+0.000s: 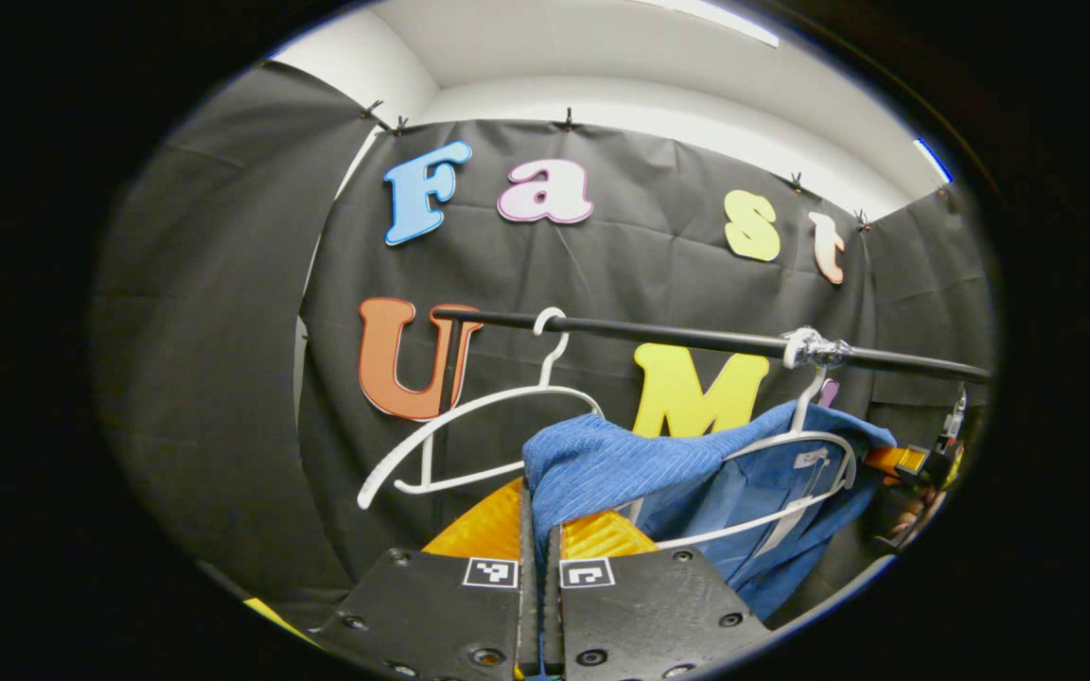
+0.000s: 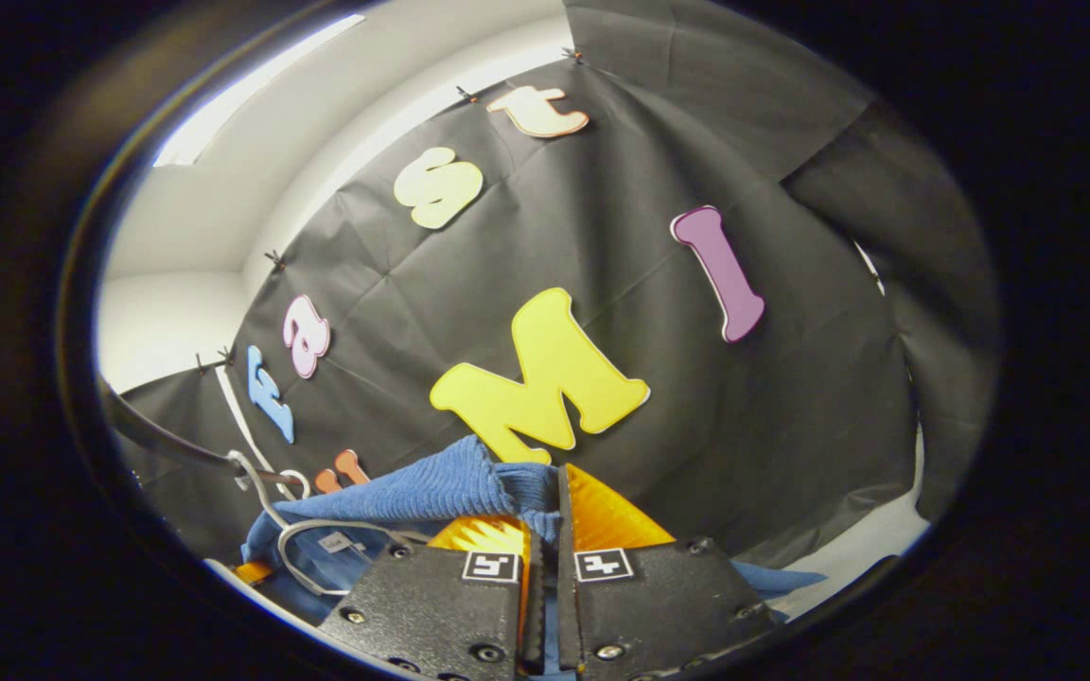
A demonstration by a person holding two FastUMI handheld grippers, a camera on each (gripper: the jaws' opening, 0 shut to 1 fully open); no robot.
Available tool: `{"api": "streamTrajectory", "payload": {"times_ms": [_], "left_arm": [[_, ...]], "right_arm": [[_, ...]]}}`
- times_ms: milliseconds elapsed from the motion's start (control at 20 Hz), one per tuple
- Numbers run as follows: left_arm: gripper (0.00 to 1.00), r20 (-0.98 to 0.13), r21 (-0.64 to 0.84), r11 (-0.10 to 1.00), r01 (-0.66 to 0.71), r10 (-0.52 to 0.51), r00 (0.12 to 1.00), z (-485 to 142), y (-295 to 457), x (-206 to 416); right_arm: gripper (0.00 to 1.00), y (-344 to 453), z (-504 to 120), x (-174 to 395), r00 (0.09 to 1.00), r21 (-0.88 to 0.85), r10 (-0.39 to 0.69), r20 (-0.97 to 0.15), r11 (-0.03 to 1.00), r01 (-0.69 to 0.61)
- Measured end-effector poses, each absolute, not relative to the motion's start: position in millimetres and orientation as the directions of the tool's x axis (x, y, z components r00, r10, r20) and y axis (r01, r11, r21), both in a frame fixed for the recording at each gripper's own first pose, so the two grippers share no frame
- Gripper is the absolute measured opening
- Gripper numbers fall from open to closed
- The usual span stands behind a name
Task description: Grasp the clothes on the hanger with both hands and then place them into the laundry hamper below.
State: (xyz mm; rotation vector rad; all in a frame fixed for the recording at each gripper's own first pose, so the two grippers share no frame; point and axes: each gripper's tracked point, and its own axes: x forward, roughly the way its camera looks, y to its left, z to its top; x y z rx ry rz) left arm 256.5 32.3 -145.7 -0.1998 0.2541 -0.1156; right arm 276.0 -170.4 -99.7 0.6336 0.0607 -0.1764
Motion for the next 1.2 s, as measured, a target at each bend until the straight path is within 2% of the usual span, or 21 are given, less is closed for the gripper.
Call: {"api": "streamTrajectory", "payload": {"times_ms": [150, 200, 250, 400, 450, 700, 750, 900, 950, 1000, 1150, 1200], "left_arm": [[0.07, -0.256, -0.230, 0.967, 0.107, -0.166, 0.952, -148, 36, 266], [0.02, -0.264, -0.238, 0.965, 0.114, -0.177, 0.948, -150, 35, 268], [0.07, -0.272, -0.240, 0.963, 0.125, -0.190, 0.943, -151, 34, 270], [0.07, -0.275, -0.251, 0.955, 0.156, -0.225, 0.935, -153, 35, 272], [0.02, -0.270, -0.269, 0.948, 0.171, -0.244, 0.931, -153, 35, 273], [0.02, -0.306, -0.343, 0.921, 0.187, -0.298, 0.904, -172, 44, 278], [0.08, -0.317, -0.341, 0.921, 0.186, -0.299, 0.900, -176, 47, 278], [0.07, -0.336, -0.355, 0.916, 0.185, -0.310, 0.889, -192, 48, 275], [0.02, -0.344, -0.354, 0.917, 0.183, -0.310, 0.887, -197, 49, 273], [0.07, -0.353, -0.351, 0.919, 0.181, -0.309, 0.883, -205, 48, 271], [0.08, -0.372, -0.355, 0.918, 0.179, -0.314, 0.873, -219, 46, 264], [0.02, -0.376, -0.360, 0.915, 0.179, -0.318, 0.870, -223, 46, 261]], "right_arm": [[0.08, -177, -99, 289, 0.985, 0.585, -0.127, -0.114, 0.793, 0.170], [0.08, -178, -102, 292, 0.985, 0.587, -0.121, -0.120, 0.792, 0.169], [0.08, -178, -104, 296, 0.986, 0.590, -0.111, -0.127, 0.790, 0.165], [0.08, -178, -115, 305, 0.987, 0.602, -0.077, -0.138, 0.785, 0.146], [0.08, -178, -118, 308, 0.988, 0.612, -0.063, -0.140, 0.779, 0.136], [0.08, -171, -148, 327, 0.982, 0.638, 0.009, -0.191, 0.761, 0.118], [0.08, -168, -154, 329, 0.980, 0.641, 0.020, -0.200, 0.759, 0.115], [0.08, -165, -173, 336, 0.974, 0.665, 0.046, -0.223, 0.738, 0.117], [0.08, -164, -180, 338, 0.971, 0.666, 0.050, -0.235, 0.735, 0.124], [0.08, -163, -187, 339, 0.966, 0.666, 0.053, -0.252, 0.734, 0.133], [0.08, -167, -209, 335, 0.956, 0.680, 0.067, -0.285, 0.717, 0.153], [0.08, -169, -215, 334, 0.953, 0.683, 0.069, -0.296, 0.713, 0.160]]}}
